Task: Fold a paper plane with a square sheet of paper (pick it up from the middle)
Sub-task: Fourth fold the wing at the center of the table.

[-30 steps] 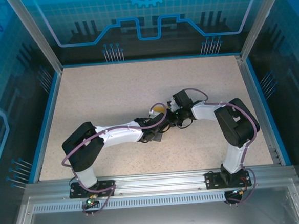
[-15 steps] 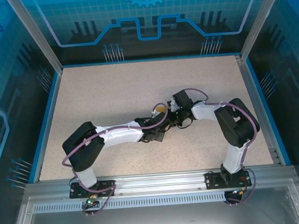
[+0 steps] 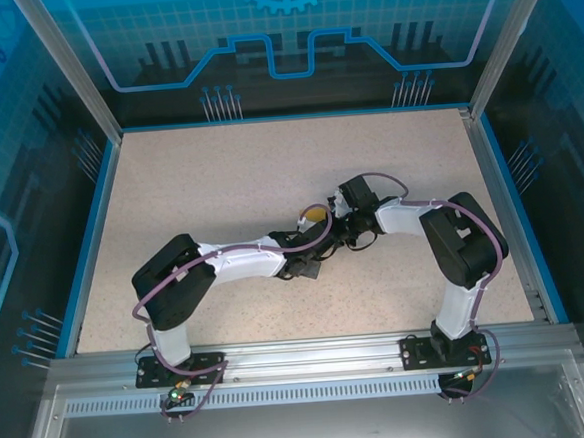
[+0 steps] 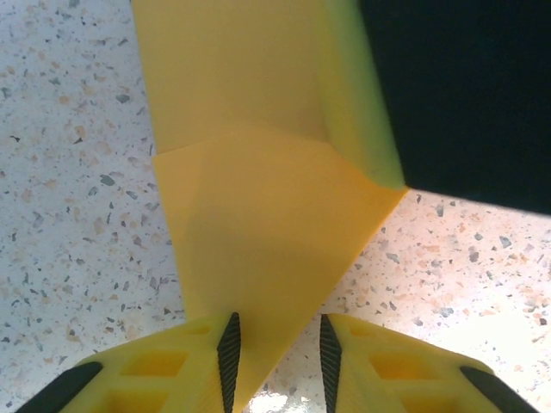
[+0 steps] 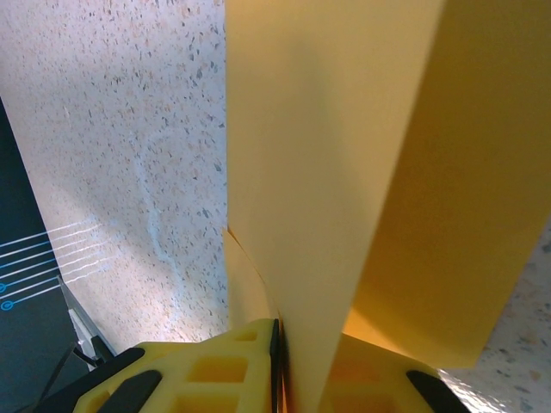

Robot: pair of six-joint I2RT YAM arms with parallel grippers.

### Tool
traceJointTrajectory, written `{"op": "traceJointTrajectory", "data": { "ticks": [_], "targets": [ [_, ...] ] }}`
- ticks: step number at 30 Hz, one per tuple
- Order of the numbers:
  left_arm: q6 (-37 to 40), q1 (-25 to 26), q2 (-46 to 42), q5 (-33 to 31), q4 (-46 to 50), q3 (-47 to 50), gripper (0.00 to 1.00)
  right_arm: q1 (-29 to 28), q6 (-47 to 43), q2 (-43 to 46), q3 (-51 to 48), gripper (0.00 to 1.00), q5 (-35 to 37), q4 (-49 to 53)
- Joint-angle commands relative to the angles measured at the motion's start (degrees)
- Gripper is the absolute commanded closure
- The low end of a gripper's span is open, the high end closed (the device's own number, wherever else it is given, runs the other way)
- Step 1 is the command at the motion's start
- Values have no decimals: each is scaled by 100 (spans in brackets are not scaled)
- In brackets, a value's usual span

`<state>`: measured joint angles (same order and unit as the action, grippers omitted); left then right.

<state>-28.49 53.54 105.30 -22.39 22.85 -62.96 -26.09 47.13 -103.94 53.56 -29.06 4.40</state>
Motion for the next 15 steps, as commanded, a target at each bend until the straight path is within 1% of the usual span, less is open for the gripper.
{"op": "traceJointTrajectory", "data": {
  "ticks": [1,4,9,15],
  "targets": [
    [-25,45,77,-210,119,-181,68,55,31,145,-70,87,-144,-31],
    [-34,48,114,-248,175,-233,71,50,28,129,-74,87,-153,-43],
    [-31,51,134,-318,205,-247,73,51,15,139,-82,87,-144,-32],
    [-7,51,174,-362,245,-278,78,58,5,141,-74,87,-149,-27]
  ]
}}
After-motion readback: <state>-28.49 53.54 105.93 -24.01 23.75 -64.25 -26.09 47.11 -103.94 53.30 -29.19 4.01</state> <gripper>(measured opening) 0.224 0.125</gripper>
